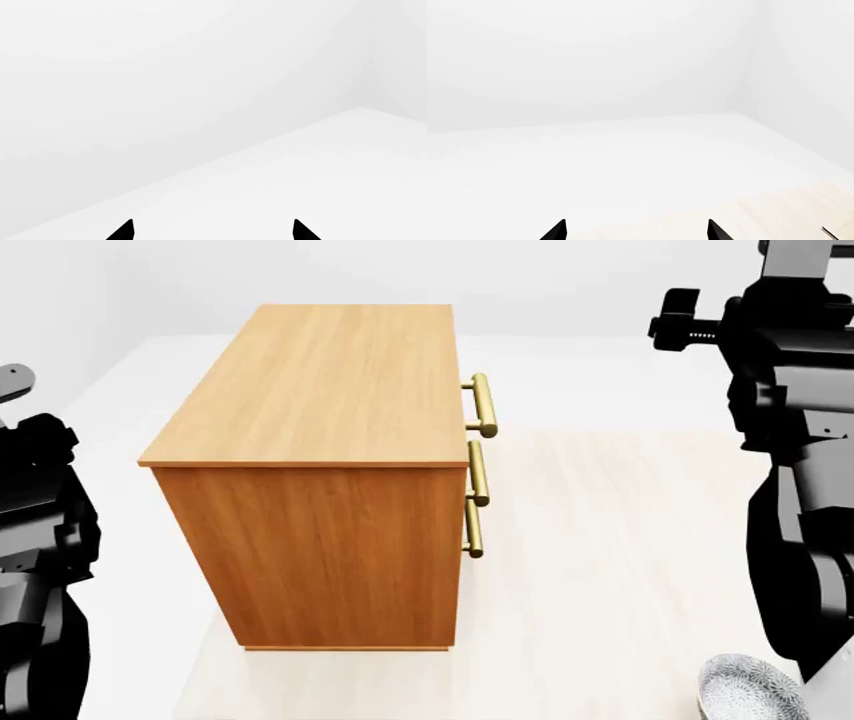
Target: Open the top drawer of the cabinet and put the bowl in it.
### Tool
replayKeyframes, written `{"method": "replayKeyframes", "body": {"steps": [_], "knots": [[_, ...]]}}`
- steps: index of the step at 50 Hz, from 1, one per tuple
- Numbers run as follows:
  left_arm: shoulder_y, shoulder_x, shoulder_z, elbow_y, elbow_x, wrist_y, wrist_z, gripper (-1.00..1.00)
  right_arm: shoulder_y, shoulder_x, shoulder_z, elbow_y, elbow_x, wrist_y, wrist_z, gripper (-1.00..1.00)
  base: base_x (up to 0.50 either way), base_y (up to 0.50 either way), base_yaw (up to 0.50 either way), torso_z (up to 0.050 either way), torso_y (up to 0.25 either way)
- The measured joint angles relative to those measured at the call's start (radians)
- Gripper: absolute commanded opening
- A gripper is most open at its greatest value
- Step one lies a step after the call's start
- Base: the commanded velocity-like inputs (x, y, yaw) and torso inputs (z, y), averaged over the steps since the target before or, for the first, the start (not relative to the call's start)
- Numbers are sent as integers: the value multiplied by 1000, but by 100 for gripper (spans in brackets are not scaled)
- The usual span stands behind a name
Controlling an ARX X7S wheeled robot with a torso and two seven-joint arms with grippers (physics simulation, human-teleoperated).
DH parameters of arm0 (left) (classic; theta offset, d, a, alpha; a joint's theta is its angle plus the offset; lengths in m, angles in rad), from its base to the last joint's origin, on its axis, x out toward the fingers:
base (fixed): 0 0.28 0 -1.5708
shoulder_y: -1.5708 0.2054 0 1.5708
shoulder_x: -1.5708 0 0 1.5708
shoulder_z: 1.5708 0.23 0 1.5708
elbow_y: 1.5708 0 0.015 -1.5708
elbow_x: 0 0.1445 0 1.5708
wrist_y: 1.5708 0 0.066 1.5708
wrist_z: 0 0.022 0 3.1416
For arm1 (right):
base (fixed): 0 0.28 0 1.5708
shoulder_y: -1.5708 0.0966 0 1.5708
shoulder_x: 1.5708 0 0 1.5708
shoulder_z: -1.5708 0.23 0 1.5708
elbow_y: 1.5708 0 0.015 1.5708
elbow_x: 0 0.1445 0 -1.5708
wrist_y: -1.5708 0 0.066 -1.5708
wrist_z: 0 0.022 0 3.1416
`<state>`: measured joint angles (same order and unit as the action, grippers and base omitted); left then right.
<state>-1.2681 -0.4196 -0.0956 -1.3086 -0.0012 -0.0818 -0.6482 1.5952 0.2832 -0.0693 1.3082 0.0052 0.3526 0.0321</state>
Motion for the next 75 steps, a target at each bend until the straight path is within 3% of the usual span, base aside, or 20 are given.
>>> {"method": "replayKeyframes", "body": {"steps": [16,30,51,63,75], "knots": [[1,-2,-5,0,1,1,1,100,-7,4,40,0,23,9,-4,100,237,0,0,0,0],[6,0,-5,0,1,4,4,100,-43,-22,345,0,149,88,-141,100,0,0,0,0,0],[11,2,-5,0,1,6,7,100,-152,-114,782,0,140,101,-253,100,0,0,0,0,0],[18,2,-5,0,1,8,8,100,-188,-151,965,0,109,150,-302,100,0,0,0,0,0],[24,1,-9,0,1,9,7,100,-208,-185,1061,0,61,204,-341,100,0,0,0,0,0]]}}
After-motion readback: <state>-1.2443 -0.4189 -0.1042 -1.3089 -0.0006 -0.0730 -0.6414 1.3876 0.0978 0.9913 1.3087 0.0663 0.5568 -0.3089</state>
